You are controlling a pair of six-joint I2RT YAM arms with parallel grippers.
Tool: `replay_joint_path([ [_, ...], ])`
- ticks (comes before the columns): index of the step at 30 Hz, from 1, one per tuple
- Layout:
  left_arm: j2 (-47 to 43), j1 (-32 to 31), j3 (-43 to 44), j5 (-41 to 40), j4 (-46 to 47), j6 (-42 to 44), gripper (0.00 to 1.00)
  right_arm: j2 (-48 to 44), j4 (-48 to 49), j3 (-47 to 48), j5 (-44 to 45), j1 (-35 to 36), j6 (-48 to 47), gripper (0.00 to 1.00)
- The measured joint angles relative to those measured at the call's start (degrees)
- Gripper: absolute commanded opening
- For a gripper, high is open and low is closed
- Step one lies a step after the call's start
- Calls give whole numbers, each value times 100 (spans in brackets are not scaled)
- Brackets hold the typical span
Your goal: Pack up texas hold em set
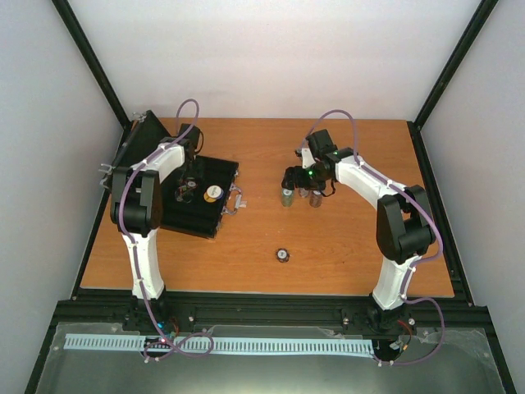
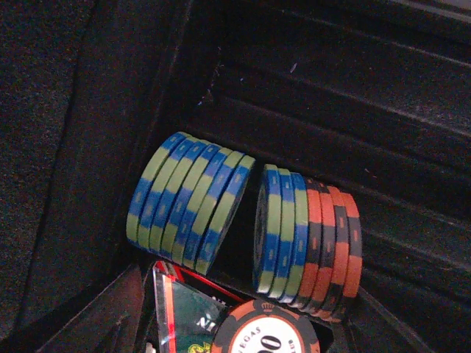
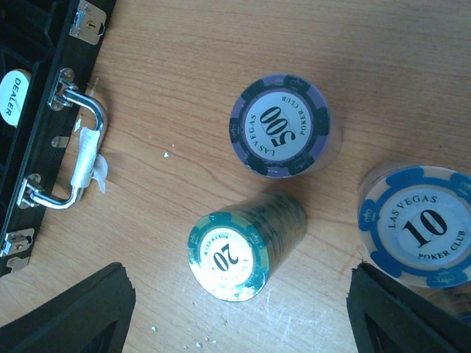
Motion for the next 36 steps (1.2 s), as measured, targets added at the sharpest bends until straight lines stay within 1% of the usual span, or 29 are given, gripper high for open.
replay_joint_path([
  [10, 2, 59, 92, 284, -4, -37, 79, -76, -28, -96, 13, -7, 4, 80],
  [14, 24, 59, 136, 291, -13, -39, 79, -98, -28, -101, 15, -9, 20, 80],
  [28, 66, 66, 184, -125, -20, -197, 80, -105, -39, -186, 13, -11, 50, 80],
  [33, 66, 92, 184, -144, 0, -212, 84, -109, -42, -278, 13, -11, 76, 80],
  [36, 66, 94, 190, -144, 0, -216, 90, -109, -39, -297, 9, -11, 92, 80],
])
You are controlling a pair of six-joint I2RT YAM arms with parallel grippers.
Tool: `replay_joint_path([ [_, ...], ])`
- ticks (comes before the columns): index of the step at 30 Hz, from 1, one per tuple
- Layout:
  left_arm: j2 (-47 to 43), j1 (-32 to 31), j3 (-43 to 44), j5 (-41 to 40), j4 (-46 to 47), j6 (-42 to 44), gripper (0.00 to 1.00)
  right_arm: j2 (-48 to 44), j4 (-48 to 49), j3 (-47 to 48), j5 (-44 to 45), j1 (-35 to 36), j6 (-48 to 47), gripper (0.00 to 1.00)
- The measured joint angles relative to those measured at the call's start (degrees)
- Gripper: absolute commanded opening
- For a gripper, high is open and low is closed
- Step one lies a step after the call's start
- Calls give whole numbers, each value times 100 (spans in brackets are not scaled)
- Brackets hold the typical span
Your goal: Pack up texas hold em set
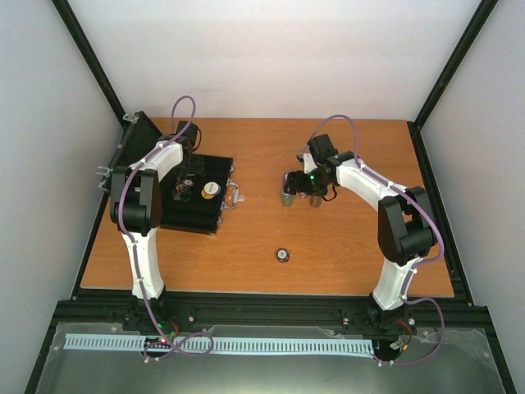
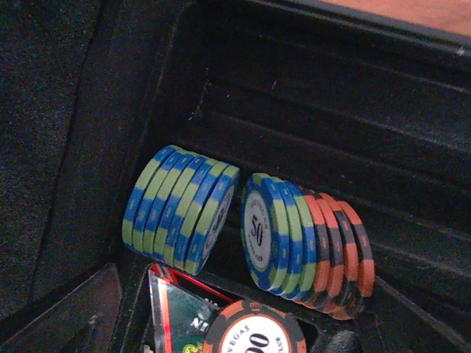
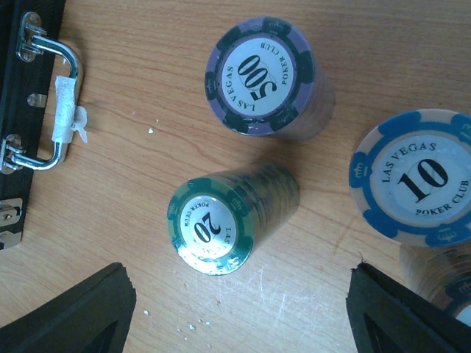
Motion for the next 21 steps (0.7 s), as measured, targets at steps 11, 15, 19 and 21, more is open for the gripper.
replay_joint_path([
  [11, 0, 90, 109, -254, -44, -39, 98, -2, 0, -68, -13, -2, 11, 80],
  [15, 0, 105, 208, -409, -79, -46, 99, -2, -2, -70, -13, -2, 9, 80],
  [19, 0, 105, 267, -549, -101, -66, 100, -2, -2, -70, -13, -2, 9, 80],
  [21, 0, 109, 267, -605, -131, -81, 100, -2, -2, -70, -13, -2, 9, 80],
])
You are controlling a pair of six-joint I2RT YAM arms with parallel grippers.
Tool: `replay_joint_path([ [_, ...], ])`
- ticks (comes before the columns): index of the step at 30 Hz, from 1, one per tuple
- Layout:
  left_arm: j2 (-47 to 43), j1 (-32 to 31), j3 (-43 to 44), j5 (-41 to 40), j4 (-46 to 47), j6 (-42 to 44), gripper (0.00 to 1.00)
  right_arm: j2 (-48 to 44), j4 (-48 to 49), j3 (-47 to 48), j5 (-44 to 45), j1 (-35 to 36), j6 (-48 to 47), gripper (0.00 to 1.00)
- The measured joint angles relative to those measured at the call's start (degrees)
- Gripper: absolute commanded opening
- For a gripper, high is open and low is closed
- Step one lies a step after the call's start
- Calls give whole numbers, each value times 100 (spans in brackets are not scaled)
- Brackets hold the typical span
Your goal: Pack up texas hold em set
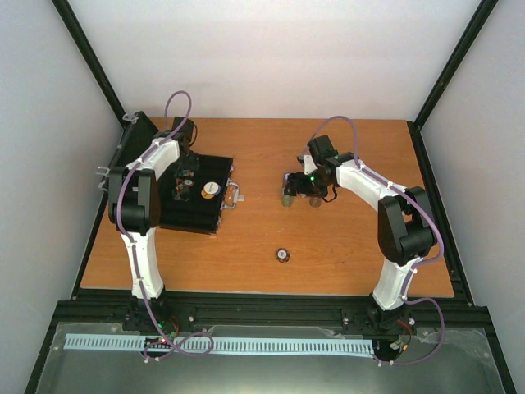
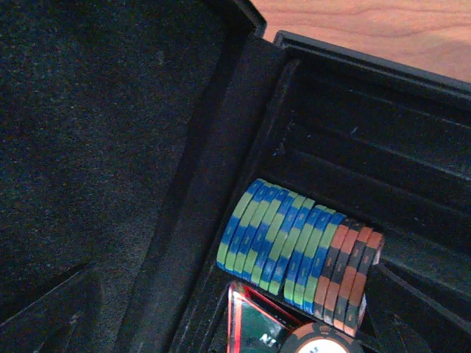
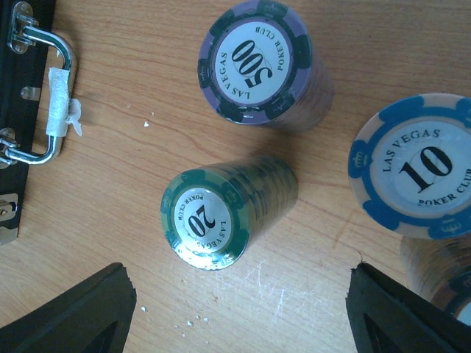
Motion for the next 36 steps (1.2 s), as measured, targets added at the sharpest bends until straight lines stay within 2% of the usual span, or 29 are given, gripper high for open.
replay_joint_path([
  [11, 0, 50, 9, -11, -63, -46, 100, 0, 0, 0, 0, 0, 2, 80],
  [21, -37, 140, 9, 323, -59, -42, 100, 0, 9, -70, -4, 0, 11, 80],
  [36, -785, 155, -140, 1075, 22, -4, 100, -92, 15, -109, -26, 0, 4, 80],
])
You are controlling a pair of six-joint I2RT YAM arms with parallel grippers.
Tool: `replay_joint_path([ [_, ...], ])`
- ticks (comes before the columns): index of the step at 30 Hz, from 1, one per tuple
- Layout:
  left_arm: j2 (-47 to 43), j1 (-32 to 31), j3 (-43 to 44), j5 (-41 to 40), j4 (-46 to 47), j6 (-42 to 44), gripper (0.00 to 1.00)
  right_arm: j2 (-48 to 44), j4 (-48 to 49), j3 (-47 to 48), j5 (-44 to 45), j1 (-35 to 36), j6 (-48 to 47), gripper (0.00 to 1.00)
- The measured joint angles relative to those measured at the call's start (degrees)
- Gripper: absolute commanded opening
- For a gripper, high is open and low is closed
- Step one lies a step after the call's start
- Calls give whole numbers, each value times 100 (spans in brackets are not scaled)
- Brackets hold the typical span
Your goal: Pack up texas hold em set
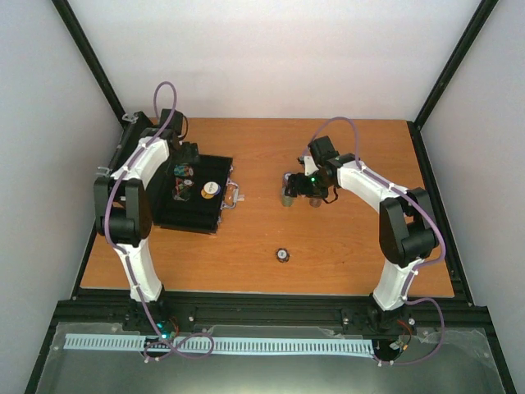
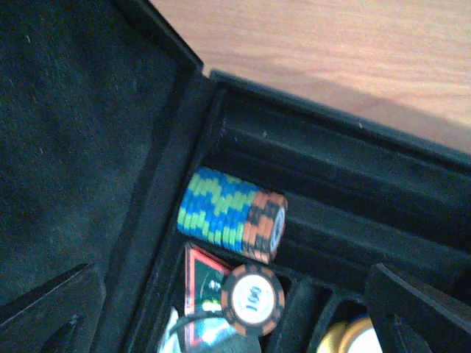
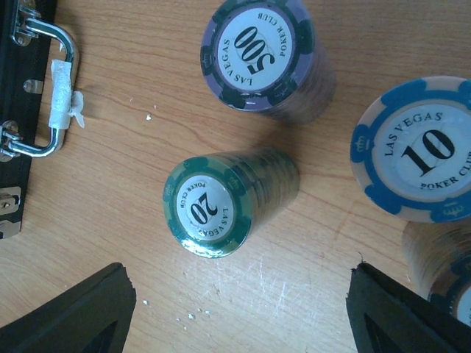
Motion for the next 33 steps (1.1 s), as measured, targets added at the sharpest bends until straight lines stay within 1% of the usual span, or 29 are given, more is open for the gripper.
replay_joint_path([
  [6, -592, -76, -793, 258, 85, 0, 99, -87, 50, -96, -85, 0, 2, 80],
  [8, -809, -116, -1128, 293, 114, -2, 93, -136, 72, -184, -109, 0, 2, 80],
  [12, -1062, -168, -1626, 413, 201, -59, 85, -162, 114, -328, -138, 0, 2, 80],
  [16, -1056, -243, -1777, 509, 337, -76, 76, -162, 122, -369, -164, 0, 4, 80],
  [17, -1036, -256, -1777, 542, 402, -85, 75, -162, 122, -372, -170, 0, 2, 80],
  [23, -780, -269, -1768, 603, 850, -109, 74, -162, 120, -376, -190, 0, 11, 80],
  [28, -450, -269, -1759, 597, 1040, -140, 74, -184, 118, -393, -179, 0, 66, 80],
  [33, -358, -269, -1762, 597, 1222, -146, 73, -236, 122, -442, -125, 0, 122, 80],
])
